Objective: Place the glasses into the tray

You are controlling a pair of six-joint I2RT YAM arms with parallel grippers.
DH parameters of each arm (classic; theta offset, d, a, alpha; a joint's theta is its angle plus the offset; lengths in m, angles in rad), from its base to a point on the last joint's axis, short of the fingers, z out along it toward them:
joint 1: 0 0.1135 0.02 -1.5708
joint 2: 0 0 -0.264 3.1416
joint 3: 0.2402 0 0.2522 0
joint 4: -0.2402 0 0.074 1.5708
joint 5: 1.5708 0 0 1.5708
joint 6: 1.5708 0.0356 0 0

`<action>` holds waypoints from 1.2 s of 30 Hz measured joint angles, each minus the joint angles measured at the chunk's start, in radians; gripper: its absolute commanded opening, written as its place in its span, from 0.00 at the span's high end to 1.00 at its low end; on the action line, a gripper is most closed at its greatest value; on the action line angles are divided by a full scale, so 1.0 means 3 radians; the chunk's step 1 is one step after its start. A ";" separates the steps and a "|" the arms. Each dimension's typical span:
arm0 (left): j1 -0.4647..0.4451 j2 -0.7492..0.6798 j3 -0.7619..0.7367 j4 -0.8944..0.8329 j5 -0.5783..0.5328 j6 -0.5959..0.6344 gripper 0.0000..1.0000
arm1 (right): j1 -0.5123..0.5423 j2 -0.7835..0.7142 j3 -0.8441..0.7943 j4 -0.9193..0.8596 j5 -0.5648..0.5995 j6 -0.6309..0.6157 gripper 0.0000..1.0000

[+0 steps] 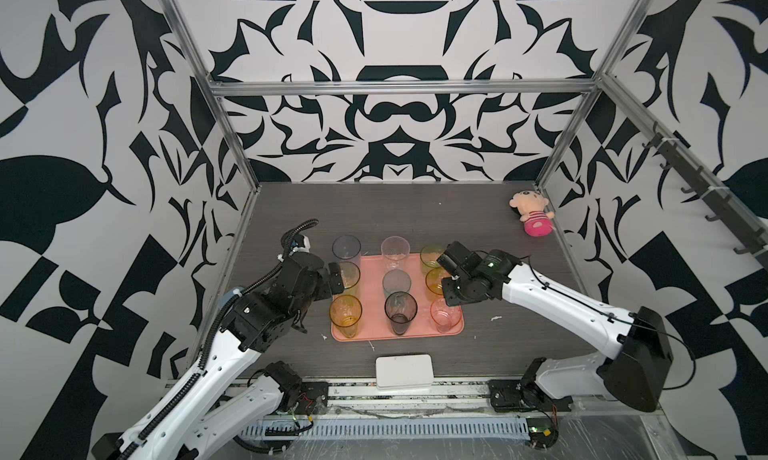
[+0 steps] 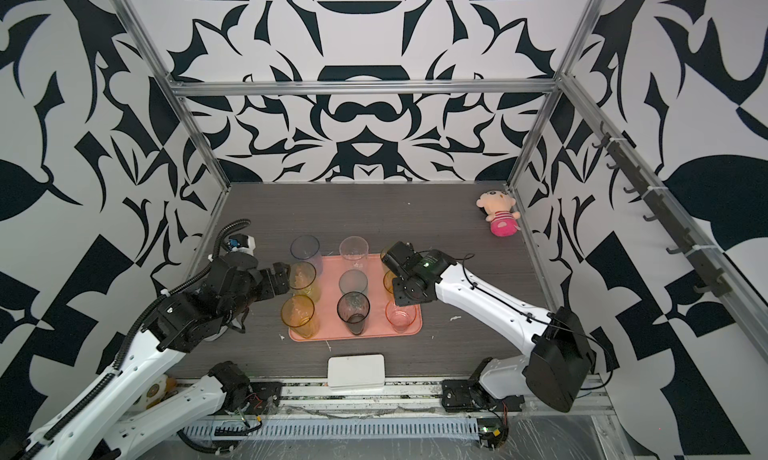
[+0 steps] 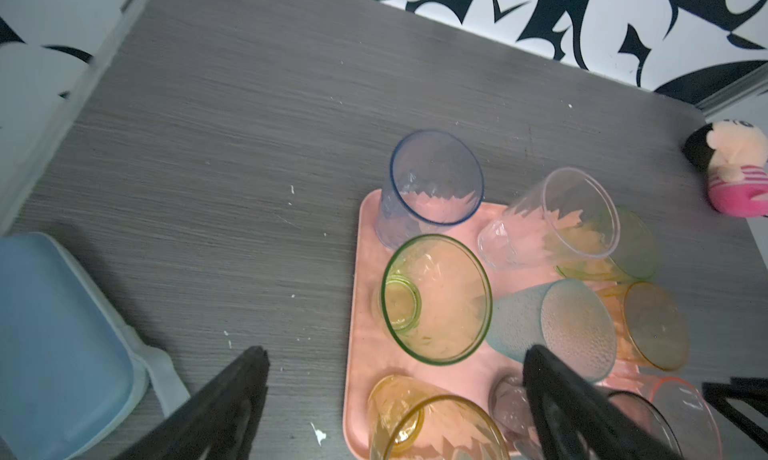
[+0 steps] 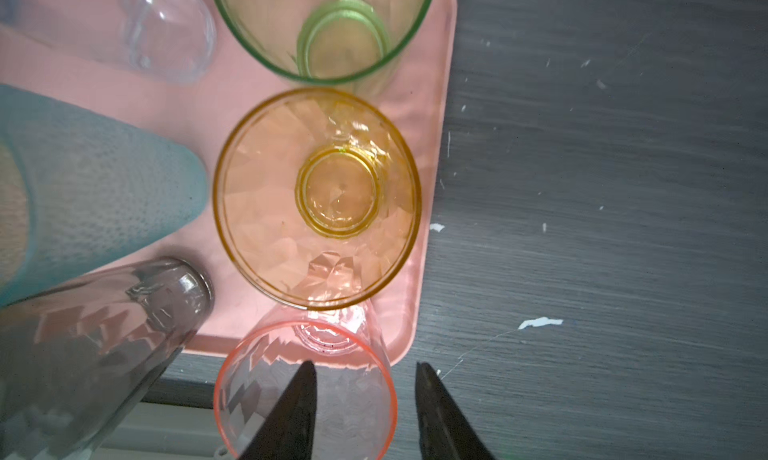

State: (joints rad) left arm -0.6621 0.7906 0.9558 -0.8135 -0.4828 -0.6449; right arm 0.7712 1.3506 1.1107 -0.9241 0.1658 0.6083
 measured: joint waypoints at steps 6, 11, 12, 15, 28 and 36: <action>0.0008 0.0114 0.0187 0.0010 -0.0473 0.0191 0.00 | -0.0182 -0.0117 0.0216 0.0098 0.0298 -0.0230 0.45; 0.0154 0.0235 0.0247 0.0220 -0.0912 0.0477 0.01 | -0.0371 -0.0299 0.0175 0.0469 0.0633 -0.0498 0.34; 0.0217 0.0233 0.0223 0.0327 -0.0978 0.0565 0.00 | -0.0430 -0.0348 0.0128 0.0594 0.0683 -0.0558 0.33; 0.0434 0.0155 0.0028 0.0743 -0.1082 0.0810 0.00 | -0.0624 -0.0511 -0.0094 0.0963 0.0797 -0.0710 0.28; 0.1705 0.0423 -0.0996 0.2360 -0.0727 0.1308 0.01 | -0.1577 -0.0697 -0.0909 0.2397 0.0858 -0.1194 0.00; 0.2073 0.1006 -0.1668 0.3513 -0.0785 0.1490 0.01 | -0.1887 -0.0233 -0.1296 0.3128 0.0800 -0.1333 0.00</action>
State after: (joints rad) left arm -0.0402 1.0924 0.4553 0.2405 -0.7181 -0.1978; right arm 0.2050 1.2808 0.7219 0.0143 0.4057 0.2085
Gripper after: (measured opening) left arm 0.994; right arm 0.995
